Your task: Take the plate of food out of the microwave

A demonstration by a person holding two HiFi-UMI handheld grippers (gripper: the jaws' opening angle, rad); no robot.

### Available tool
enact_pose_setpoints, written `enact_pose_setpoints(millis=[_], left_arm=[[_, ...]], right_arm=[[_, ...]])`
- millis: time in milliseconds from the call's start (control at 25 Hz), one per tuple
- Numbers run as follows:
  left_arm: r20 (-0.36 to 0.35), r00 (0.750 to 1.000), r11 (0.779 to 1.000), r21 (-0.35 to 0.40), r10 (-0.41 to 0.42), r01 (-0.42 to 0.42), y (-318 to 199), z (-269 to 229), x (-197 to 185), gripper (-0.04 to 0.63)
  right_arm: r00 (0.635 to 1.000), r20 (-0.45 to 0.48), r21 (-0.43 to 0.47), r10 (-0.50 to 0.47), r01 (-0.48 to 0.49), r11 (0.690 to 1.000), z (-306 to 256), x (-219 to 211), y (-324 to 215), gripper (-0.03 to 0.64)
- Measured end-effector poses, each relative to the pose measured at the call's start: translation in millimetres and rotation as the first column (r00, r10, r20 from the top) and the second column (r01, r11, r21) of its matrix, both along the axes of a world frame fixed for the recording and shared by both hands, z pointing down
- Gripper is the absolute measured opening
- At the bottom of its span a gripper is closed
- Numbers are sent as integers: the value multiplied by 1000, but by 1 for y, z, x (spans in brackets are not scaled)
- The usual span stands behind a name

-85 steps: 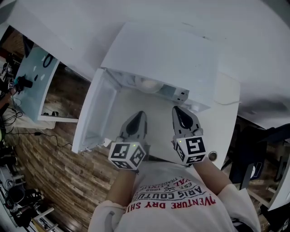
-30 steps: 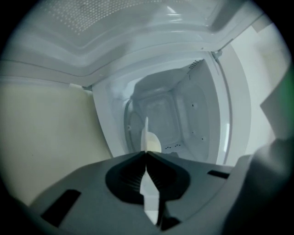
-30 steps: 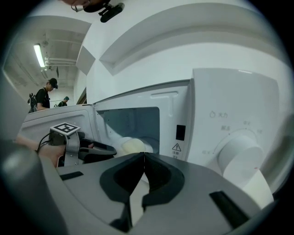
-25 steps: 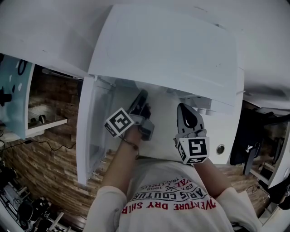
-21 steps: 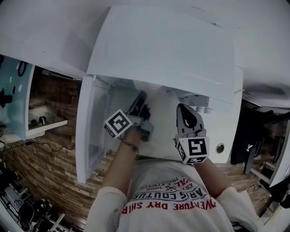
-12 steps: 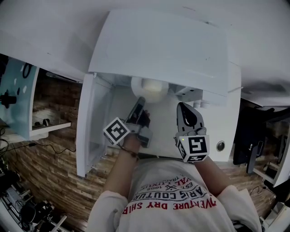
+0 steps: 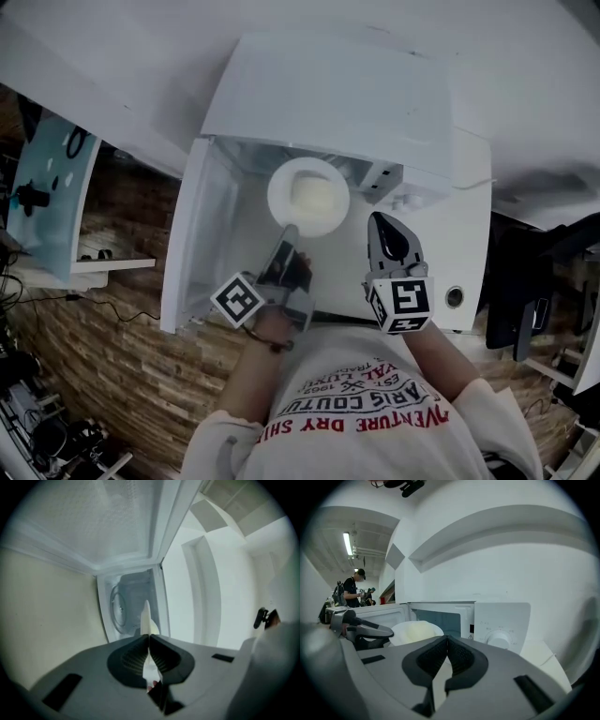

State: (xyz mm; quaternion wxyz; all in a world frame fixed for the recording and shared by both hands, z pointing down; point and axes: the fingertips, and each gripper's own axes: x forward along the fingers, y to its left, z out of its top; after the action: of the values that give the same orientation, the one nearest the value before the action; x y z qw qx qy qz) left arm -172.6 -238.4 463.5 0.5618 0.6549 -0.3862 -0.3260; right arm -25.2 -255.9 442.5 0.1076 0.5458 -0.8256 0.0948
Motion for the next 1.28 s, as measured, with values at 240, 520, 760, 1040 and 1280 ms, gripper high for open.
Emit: enact_pose_setpoints(millis=[240,520,760,1040,1280], left_arm=[[-38,999,999,38,-1,3,35,-29,0,14],[-28,1000,997,81,5,-2,52,-62,-6,14],[-56,998,994,108,16,-10,51,-84,1,14],[-40,998,989,143,39,-33,43,-100,12,14],[-68,997,989,146,43,-33,40,-106,15,15]], right_arm=[[999,16,31,34,-35,999,-10,7,20,11],[999,20,89,42,-43,995,-35,7,31,11],[998,28,127,52,-55,990,-57,15,28,11],[998,62,151,26,-35,988,-75,21,22,11],[999,42,155,-1,-5,988,-77,17,21,11]])
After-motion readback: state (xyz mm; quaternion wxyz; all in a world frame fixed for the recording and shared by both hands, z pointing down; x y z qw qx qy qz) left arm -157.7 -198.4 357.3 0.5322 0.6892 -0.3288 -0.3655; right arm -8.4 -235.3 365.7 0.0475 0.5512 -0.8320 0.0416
